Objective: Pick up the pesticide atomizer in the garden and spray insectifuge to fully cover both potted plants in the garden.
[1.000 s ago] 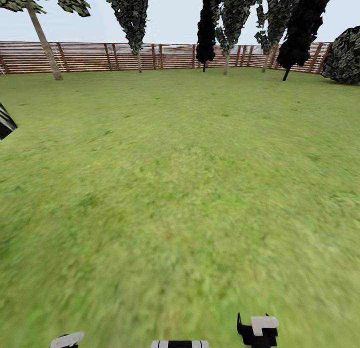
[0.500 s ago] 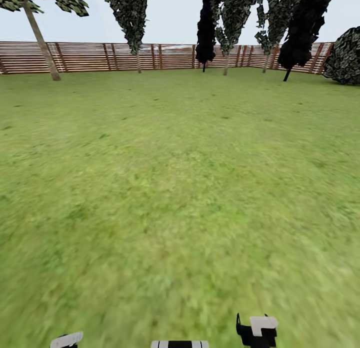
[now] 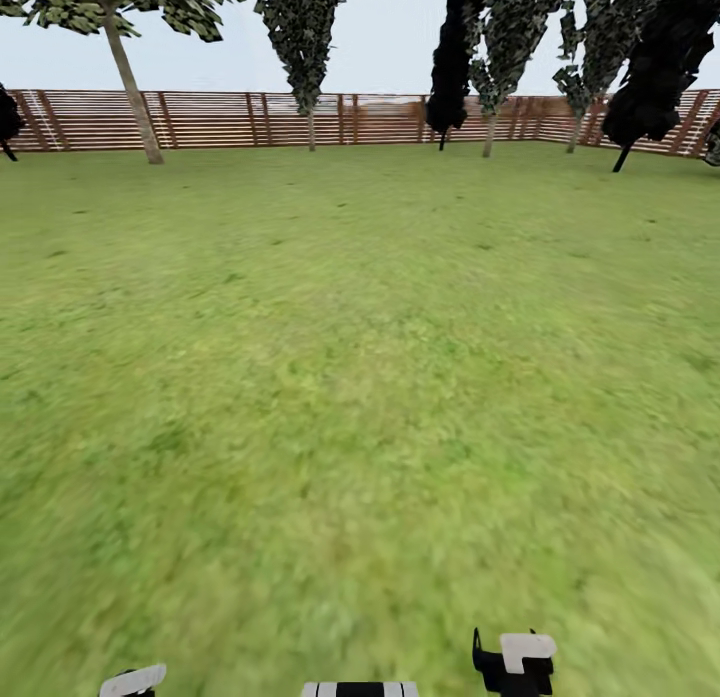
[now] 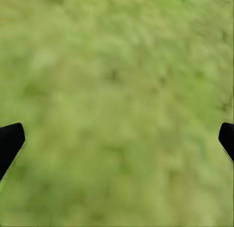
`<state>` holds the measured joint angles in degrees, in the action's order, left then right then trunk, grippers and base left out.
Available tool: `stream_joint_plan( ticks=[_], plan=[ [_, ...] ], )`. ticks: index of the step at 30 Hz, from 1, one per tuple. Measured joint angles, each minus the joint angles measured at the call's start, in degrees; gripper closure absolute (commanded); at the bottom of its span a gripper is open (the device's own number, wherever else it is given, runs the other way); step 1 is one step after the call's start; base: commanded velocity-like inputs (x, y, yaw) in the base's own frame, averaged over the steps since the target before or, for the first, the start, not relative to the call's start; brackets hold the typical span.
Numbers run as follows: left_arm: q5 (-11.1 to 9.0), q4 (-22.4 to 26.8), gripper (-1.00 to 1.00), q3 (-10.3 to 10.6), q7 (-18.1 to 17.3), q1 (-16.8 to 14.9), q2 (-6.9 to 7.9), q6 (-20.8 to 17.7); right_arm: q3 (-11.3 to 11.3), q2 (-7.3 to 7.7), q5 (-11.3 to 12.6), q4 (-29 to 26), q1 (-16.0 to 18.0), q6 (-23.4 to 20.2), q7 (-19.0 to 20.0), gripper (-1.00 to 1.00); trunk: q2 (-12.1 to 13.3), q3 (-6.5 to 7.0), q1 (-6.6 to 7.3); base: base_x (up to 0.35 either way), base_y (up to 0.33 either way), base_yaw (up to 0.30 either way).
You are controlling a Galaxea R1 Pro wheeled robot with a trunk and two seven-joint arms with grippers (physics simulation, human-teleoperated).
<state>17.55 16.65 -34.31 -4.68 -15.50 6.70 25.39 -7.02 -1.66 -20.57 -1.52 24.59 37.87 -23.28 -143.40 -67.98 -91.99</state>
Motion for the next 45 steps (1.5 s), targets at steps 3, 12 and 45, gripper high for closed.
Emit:
stream_joint_plan(
  ticks=[3,12,45],
  plan=[
    [0.0,0.0,1.0,0.0,0.04,0.0,0.0,0.03,0.0,0.0,-0.02,0.0,0.0,0.0,0.03,-1.0,0.0,0.0,0.0,0.339,-0.103,0.277],
    [0.01,-0.02,1.0,0.0,0.07,-0.01,-0.05,0.01,0.0,0.01,0.0,-0.02,-0.02,0.0,-0.01,-1.0,0.0,0.0,0.0,0.34,-0.106,0.137],
    [0.0,0.0,1.0,0.0,0.07,0.0,0.0,0.0,0.0,0.0,0.0,0.0,0.0,0.0,0.06,-1.0,0.0,0.0,0.0,0.34,-0.08,0.13]
  ],
)
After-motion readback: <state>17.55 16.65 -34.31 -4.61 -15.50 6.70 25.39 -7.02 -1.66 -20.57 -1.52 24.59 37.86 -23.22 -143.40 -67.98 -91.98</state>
